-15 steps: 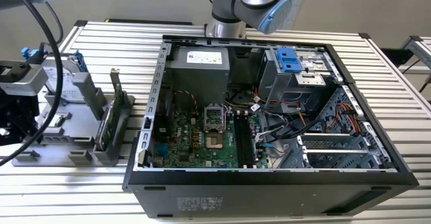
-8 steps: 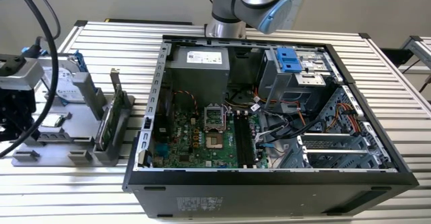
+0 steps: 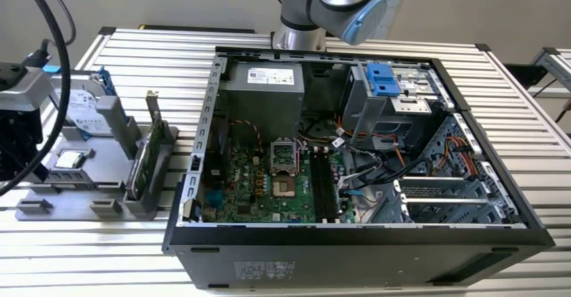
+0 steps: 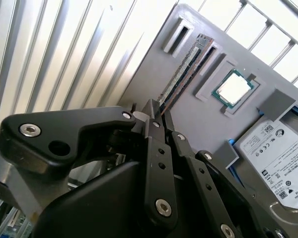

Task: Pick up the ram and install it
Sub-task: 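Pick up the ram and move it above insertion slot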

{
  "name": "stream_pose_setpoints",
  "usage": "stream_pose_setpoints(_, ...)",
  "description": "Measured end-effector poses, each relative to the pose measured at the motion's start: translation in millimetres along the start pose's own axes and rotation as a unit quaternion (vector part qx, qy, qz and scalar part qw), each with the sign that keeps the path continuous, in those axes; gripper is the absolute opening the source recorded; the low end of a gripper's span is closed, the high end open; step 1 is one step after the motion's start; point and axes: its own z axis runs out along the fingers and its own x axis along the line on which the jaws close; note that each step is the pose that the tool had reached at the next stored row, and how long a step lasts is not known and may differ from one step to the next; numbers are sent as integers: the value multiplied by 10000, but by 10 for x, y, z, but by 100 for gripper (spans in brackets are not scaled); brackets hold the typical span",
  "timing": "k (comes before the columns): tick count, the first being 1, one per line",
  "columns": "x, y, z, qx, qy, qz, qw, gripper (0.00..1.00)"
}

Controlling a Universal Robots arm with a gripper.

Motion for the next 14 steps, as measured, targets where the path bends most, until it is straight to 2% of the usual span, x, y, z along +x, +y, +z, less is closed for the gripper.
stream_pose_setpoints(14, -3, 1, -220, 0, 0, 0, 10000, 0)
